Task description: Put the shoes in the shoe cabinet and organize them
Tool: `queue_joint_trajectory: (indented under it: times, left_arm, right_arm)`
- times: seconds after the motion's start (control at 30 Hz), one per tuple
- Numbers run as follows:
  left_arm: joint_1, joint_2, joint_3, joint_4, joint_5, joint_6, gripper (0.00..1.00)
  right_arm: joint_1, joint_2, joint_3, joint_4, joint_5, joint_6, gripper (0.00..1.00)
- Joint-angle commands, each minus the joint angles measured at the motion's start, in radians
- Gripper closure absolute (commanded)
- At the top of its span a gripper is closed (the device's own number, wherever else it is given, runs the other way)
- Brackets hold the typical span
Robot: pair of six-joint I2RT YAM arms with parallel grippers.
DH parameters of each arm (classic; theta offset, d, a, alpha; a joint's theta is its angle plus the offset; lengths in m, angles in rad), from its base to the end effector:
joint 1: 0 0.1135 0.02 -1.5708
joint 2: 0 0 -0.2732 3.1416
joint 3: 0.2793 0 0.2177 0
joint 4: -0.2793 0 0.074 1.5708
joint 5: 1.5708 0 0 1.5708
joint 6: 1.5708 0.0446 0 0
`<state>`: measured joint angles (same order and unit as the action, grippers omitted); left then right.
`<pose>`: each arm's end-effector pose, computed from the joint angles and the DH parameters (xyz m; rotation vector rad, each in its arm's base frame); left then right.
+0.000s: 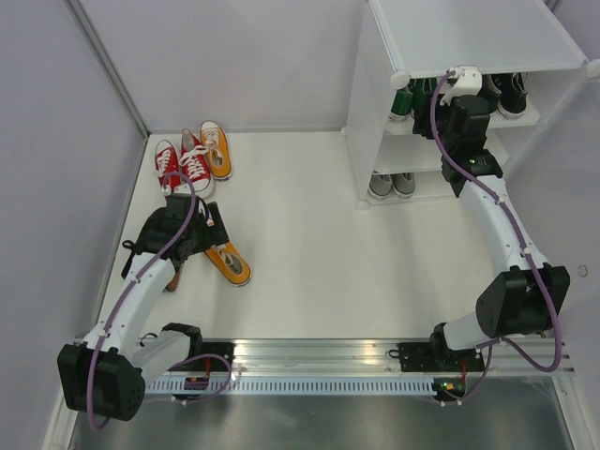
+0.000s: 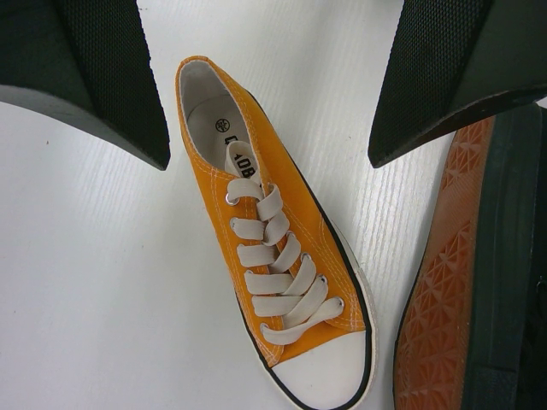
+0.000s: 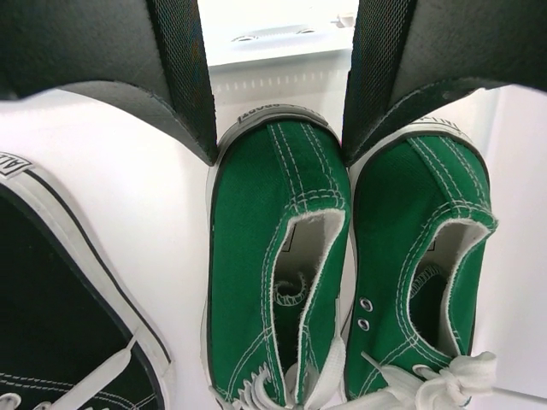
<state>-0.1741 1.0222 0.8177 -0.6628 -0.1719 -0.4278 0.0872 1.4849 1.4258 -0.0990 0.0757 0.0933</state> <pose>0.1697 -0.0221 0.2729 -0.3822 2.3916 -0.0642 0.3251 0.0250 0.4146 0.0611 1.7278 0.0677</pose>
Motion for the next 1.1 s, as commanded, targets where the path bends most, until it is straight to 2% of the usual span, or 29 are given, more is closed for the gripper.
queue_joint_trajectory:
  times: [0.0, 0.2, 0.37, 0.77, 1.07]
  left_arm:
    - [0.005, -0.007, -0.002, 0.026, 0.014, 0.031, 0.00]
    - [0.005, -0.008, -0.002, 0.028, 0.011, 0.031, 0.00]
    - [0.005, -0.008, -0.002, 0.028, 0.011, 0.031, 0.00]
    - [0.005, -0.004, -0.002, 0.028, 0.006, 0.031, 0.00]
    - [0.005, 0.001, 0.000, 0.028, 0.005, 0.031, 0.00]
  right_arm:
    - [-0.003, 0.006, -0.008, 0.148, 0.008, 0.016, 1.00]
    - [-0.017, -0.041, -0.068, 0.186, 0.114, 0.083, 1.00]
    - [-0.029, -0.095, -0.122, 0.188, 0.127, 0.077, 0.99]
    - [-0.057, -0.018, -0.056, 0.228, -0.091, 0.097, 1.00]
    - [-0.029, 0.003, -0.090, 0.298, -0.120, 0.121, 1.00]
